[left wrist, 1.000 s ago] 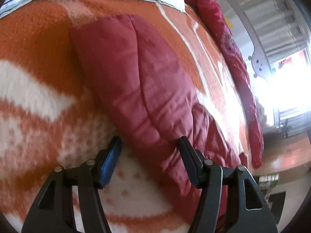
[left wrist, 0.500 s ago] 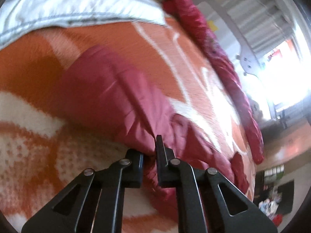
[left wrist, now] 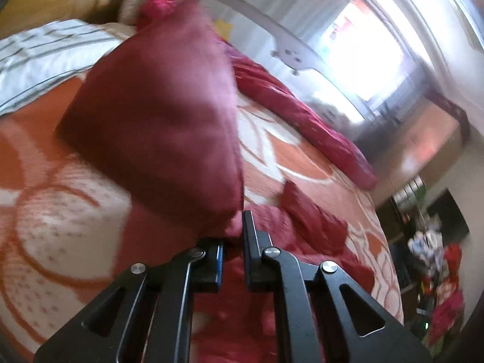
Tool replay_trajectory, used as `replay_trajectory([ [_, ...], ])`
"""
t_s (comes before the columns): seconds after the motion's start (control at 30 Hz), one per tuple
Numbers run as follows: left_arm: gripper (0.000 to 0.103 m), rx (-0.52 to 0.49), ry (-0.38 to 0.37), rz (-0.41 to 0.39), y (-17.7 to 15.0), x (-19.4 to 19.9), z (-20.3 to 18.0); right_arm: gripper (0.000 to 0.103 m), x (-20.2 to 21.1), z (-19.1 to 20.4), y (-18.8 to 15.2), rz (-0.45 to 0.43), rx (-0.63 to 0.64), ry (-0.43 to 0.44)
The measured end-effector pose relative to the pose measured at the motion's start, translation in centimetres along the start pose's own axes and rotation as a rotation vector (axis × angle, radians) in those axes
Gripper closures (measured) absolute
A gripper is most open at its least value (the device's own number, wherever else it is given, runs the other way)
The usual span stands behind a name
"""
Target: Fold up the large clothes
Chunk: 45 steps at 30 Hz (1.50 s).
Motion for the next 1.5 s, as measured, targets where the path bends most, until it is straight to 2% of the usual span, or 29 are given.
replay_trajectory([
  [0.2,0.096,-0.119,-0.037,0.058,-2.4,-2.1,-5.9,0.01,-0.5,-0.8,1.5,-0.005,-0.035,0.036],
  [0.33,0.096,-0.198,-0.055,0.096,-4.3,-3.3,-9.5,0.01,-1.0,-1.4,2.8,-0.005,-0.084,0.111],
  [0.63,0.096,-0.292,-0.109,0.189,-8.0,-6.7,-15.7,0.012,-0.9,-1.9,4.6,-0.025,-0.191,0.267],
  [0.83,0.096,-0.345,-0.118,0.241,-11.5,-8.0,-18.3,0.011,0.1,-3.1,5.0,-0.05,-0.274,0.357],
  [1.07,0.096,-0.42,-0.079,0.266,-14.3,-9.3,-20.1,0.01,0.1,-4.9,5.9,-0.058,-0.382,0.453],
  [1.17,0.096,-0.452,-0.057,0.272,-15.4,-9.9,-20.7,0.01,-0.9,-4.5,6.8,-0.024,-0.393,0.499],
  [1.27,0.096,-0.469,-0.049,0.284,-16.4,-10.2,-20.8,0.01,-2.4,-3.9,7.6,0.015,-0.383,0.495],
  [1.33,0.096,-0.479,-0.043,0.291,-16.8,-10.4,-20.9,0.018,-3.4,-3.4,8.0,0.034,-0.37,0.484],
  [1.37,0.096,-0.482,-0.039,0.296,-17.0,-10.4,-20.8,0.042,-3.8,-3.2,8.2,0.043,-0.364,0.475],
  [1.4,0.094,-0.483,-0.035,0.307,-17.0,-10.4,-20.7,0.079,-4.4,-3.0,8.4,0.064,-0.356,0.452],
  [1.43,0.093,-0.479,-0.028,0.32,-17.0,-10.5,-20.5,0.087,-4.7,-2.9,8.5,0.073,-0.354,0.436],
  [1.5,0.086,-0.457,-0.036,0.358,-17.0,-10.6,-19.9,0.091,-4.7,-2.7,9.0,0.056,-0.331,0.409],
])
Point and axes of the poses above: each gripper's, at about its wrist camera, not at the fingertips, and x roughly against the way its jaws point, z to its left, y to its top, the point moved 6 cm from there along -x, roughly the way its jaws point, and after that the axes turned 7 degrees about z, right-handed, at the moved point
